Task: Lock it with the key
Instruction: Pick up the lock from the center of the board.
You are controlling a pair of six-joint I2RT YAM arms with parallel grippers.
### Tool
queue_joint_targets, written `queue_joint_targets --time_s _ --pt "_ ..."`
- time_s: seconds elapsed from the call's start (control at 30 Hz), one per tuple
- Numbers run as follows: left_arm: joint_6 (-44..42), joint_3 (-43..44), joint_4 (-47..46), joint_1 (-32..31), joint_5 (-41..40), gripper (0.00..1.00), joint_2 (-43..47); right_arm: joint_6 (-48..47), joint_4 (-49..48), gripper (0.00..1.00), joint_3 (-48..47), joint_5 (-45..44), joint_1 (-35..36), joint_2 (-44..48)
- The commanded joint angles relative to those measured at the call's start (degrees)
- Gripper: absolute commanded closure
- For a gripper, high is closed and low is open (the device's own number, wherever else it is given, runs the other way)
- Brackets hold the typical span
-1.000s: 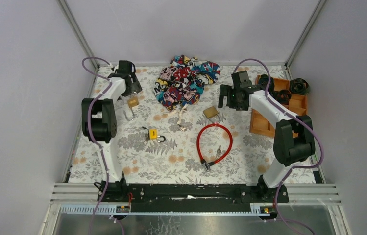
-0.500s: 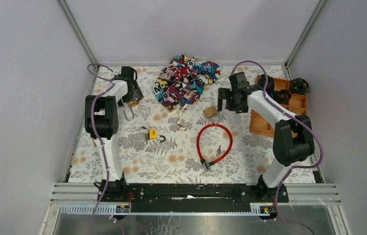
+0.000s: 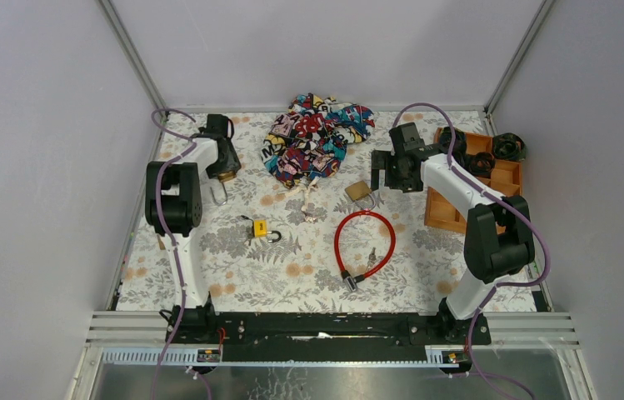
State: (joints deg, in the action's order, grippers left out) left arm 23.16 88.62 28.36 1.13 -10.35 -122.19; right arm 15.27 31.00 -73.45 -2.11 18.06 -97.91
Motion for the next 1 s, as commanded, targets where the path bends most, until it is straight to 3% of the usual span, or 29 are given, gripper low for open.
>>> queue_joint_targets --time_s 0.0,0.13,0.27,0.33,0.47,0.57,0.73,0.83,0.97 --pt "-3.3 -2.9 -3.7 0.2 4.9 0.99 -1.5 -1.5 0.4 0.00 -2.8 -2.0 0.2 2.8" --pt "-7.5 -6.9 -7.9 0.0 9.9 1.00 4.6 -3.8 0.5 0.00 -3.3 0.8 0.2 4.5" --pt "-21.2 -10.8 -9.1 -0.9 14.8 1.00 14.1 -6.7 -2.4 0.01 -3.4 9.9 0.8 8.8" --pt "-31.3 -14.0 -8.2 -0.9 18.1 1.00 20.1 -7.3 -5.0 0.01 -3.3 16.6 1.0 11.5" --pt "-60.0 -24.5 -9.3 -7.3 24.9 1.00 38.7 -4.1 -11.1 0.03 -3.5 27.2 4.1 15.8" --pt "-77.8 -33.5 -13.8 -13.1 33.5 1.00 52.9 0.2 -17.3 0.03 -3.8 29.5 9.1 16.3" --pt "-99.4 -43.7 -18.1 -20.6 46.5 1.00 70.7 5.6 -23.0 0.03 -8.2 31.4 17.1 14.0" --pt "-105.5 -45.5 -19.1 -23.2 49.4 1.00 75.6 7.3 -26.3 0.02 -8.6 32.0 20.4 13.5" --pt "-107.2 -45.3 -19.1 -25.9 48.9 1.00 77.6 8.7 -29.3 0.02 -7.1 32.5 25.0 12.6"
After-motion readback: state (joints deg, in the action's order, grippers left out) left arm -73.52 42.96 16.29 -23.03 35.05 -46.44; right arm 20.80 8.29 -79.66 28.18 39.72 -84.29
